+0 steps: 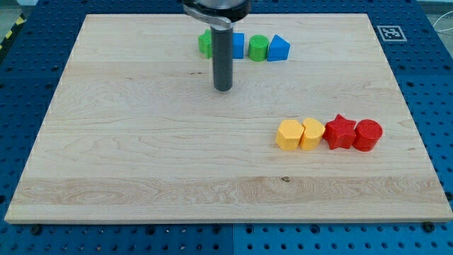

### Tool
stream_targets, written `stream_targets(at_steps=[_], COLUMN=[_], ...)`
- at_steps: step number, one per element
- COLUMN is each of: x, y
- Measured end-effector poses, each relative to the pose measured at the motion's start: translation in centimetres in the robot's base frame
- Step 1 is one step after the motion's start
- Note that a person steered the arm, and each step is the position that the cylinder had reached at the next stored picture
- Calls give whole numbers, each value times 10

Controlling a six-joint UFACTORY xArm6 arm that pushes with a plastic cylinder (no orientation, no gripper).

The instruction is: Move your arm towards the blue triangle

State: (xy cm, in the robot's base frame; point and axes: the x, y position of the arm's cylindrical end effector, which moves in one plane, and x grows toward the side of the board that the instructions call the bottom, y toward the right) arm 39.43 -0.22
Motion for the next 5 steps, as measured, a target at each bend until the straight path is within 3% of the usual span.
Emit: stream_targets(at_steps=[5], x=[6], y=[69])
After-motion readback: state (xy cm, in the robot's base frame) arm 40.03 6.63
